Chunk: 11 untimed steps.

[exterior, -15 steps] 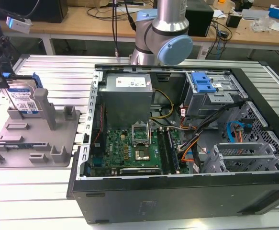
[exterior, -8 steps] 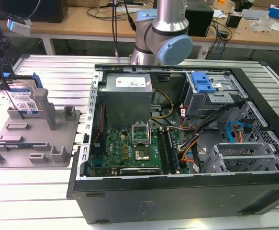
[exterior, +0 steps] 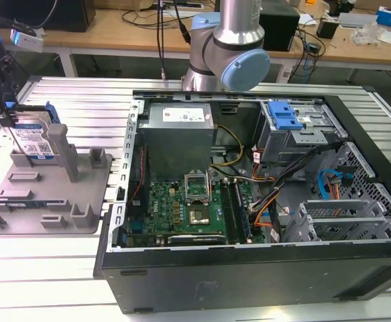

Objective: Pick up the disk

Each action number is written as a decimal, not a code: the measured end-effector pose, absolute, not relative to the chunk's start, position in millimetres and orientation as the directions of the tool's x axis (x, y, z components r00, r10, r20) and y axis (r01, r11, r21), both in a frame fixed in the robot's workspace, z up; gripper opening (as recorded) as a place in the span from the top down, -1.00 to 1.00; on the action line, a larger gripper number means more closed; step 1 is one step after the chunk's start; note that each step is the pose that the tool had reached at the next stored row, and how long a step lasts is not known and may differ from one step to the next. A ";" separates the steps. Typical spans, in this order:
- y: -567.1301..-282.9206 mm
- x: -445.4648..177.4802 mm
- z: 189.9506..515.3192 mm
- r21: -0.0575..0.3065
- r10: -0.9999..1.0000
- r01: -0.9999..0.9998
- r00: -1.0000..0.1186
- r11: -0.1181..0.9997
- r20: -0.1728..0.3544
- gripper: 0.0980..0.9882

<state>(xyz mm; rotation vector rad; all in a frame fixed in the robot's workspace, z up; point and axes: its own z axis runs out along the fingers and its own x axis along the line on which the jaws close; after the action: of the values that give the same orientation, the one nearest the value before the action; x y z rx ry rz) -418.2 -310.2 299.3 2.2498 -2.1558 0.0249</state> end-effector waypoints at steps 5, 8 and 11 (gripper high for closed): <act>-310.2 -418.4 298.7 0.007 -0.999 -0.999 0.042 -0.042 0.029 0.20; -310.2 -419.9 298.5 0.007 -0.999 -0.999 0.032 -0.032 0.029 0.20; -310.2 -420.6 298.3 0.007 -0.999 -1.000 0.025 -0.025 0.029 0.20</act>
<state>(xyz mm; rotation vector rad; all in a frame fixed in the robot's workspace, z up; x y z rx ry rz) -420.6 -310.2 298.3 2.2312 -2.1755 0.0239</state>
